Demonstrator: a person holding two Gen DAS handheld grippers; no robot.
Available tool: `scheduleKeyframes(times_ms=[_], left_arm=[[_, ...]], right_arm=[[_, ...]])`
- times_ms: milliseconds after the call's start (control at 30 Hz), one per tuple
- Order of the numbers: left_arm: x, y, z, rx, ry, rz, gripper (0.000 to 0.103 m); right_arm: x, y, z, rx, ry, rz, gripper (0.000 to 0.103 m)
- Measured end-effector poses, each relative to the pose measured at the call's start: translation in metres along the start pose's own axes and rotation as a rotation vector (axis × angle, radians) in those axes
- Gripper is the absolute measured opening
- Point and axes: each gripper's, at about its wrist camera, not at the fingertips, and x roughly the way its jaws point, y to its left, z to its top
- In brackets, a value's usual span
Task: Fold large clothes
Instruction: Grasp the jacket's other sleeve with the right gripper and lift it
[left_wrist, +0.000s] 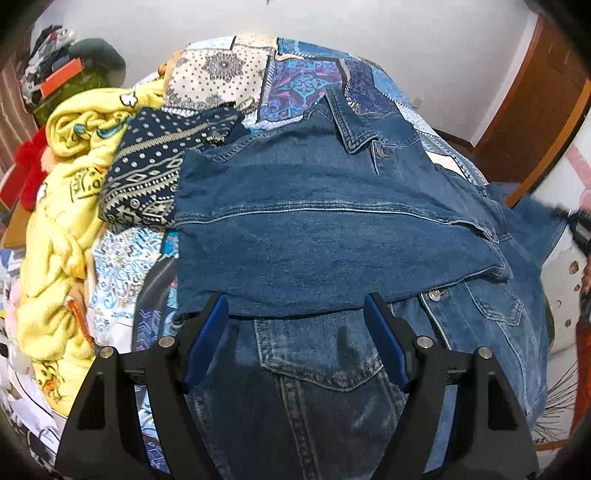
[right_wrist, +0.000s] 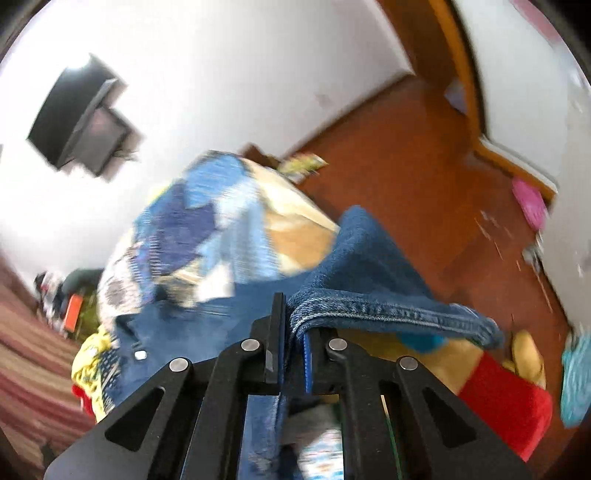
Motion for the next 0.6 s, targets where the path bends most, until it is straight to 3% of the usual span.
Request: scheduleKeyframes(times_ms=[133,233,367,600], left_arm=[[-0.011,0.004,-0.005,0.012,-0.016,-0.013,0.075],[-0.02,0.014,-0.009,-0.043,-0.021,-0.09,0.075],[-0.027,0.023,-0.014,-0.056,-0.041,-0.06,0.075],[-0.028,0.033,-0.029,-0.058,-0.022,-0.039,0.075]], right_arm=[[-0.01,0.064,0.0,-0.13,-0.008,0.111,0.007],[-0.006,0.101,-0.013,-0.2,0.045,0.22,0.007],[0.013,0.144,-0.049,-0.279,0.158,0.304,0.007],[0.072,0.158,-0.114,-0.354,0.351,0.264,0.007]])
